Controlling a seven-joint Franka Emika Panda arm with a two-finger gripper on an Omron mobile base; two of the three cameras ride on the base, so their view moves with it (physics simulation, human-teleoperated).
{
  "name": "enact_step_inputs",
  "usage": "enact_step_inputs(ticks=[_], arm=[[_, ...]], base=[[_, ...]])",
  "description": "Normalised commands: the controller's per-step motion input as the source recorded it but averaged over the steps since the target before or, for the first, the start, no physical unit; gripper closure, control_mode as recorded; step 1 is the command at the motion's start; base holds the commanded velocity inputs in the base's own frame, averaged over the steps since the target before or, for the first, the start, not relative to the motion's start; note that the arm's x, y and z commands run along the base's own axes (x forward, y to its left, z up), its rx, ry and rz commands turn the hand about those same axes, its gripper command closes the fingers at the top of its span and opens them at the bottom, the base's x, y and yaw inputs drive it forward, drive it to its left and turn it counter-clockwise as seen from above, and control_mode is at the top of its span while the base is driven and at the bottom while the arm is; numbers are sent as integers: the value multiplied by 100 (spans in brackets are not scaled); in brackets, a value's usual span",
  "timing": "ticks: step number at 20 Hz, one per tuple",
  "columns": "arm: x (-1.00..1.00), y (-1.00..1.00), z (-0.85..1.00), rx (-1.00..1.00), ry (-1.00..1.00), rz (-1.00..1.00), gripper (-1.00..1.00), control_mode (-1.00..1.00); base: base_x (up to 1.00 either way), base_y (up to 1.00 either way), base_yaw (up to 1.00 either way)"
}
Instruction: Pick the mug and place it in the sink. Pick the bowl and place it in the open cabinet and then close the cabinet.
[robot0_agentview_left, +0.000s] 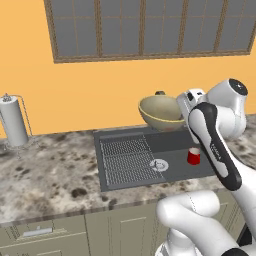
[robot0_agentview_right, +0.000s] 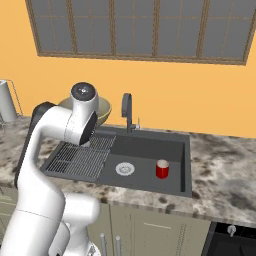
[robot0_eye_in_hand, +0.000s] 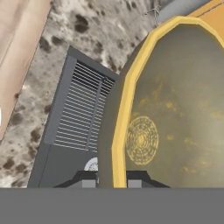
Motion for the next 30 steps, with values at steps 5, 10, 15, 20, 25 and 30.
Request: enact_step_inputs(ticks=[5, 10, 15, 20, 25, 30], arm=[[0, 0, 0, 0, 0, 0, 100, 100], [0, 0, 0, 0, 0, 0, 100, 100], [0, 0, 0, 0, 0, 0, 100, 100], [0, 0, 0, 0, 0, 0, 100, 100], [0, 0, 0, 0, 0, 0, 100, 100], [0, 0, 0, 0, 0, 0, 100, 100]], base=[[-63, 0, 0], [-92, 0, 0], [-92, 0, 0], [-95, -1, 0], [-53, 21, 0], [-27, 53, 0]])
